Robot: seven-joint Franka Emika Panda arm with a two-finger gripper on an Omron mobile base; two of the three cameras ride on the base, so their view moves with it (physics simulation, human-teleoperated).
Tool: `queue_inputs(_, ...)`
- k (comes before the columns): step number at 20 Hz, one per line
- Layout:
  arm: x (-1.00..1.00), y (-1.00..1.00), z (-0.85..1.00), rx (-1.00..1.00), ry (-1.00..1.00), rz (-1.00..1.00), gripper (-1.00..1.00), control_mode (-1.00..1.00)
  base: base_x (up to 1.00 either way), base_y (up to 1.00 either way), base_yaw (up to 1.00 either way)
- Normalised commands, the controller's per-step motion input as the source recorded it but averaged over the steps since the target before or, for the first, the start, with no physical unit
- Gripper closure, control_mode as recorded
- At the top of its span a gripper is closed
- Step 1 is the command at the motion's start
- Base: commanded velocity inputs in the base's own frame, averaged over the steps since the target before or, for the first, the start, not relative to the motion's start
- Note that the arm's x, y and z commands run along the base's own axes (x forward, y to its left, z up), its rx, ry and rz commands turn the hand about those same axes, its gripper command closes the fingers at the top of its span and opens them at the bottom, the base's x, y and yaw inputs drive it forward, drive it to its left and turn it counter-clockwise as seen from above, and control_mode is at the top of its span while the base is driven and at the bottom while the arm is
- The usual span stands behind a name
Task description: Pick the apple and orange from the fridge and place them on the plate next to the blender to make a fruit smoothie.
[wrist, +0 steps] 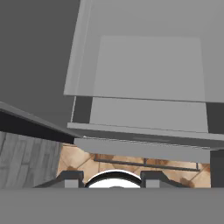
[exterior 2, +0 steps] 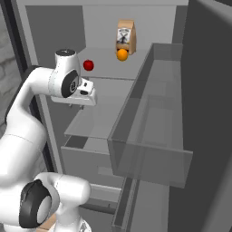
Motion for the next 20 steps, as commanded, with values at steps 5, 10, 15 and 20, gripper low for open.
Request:
queue_inputs(5,-0.05,0.0,0.0,0.0,-0.01,0.0,-1.0,-1.0,0.0,0.0,0.0)
queue_inputs(10,-0.07,-0.04,0.0,0.0,-0.03,0.0,-1.0,-1.0,0.0,0.0,0.0)
queue_inputs(15,-0.29,-0.1,0.08,0.0,-0.24,-0.01,-1.0,-1.0,0.0,0.0,0.0)
queue_inputs(20,-0.25,-0.06,0.24,-0.03,-0.3,0.0,-1.0,-1.0,0.0,0.0,0.0)
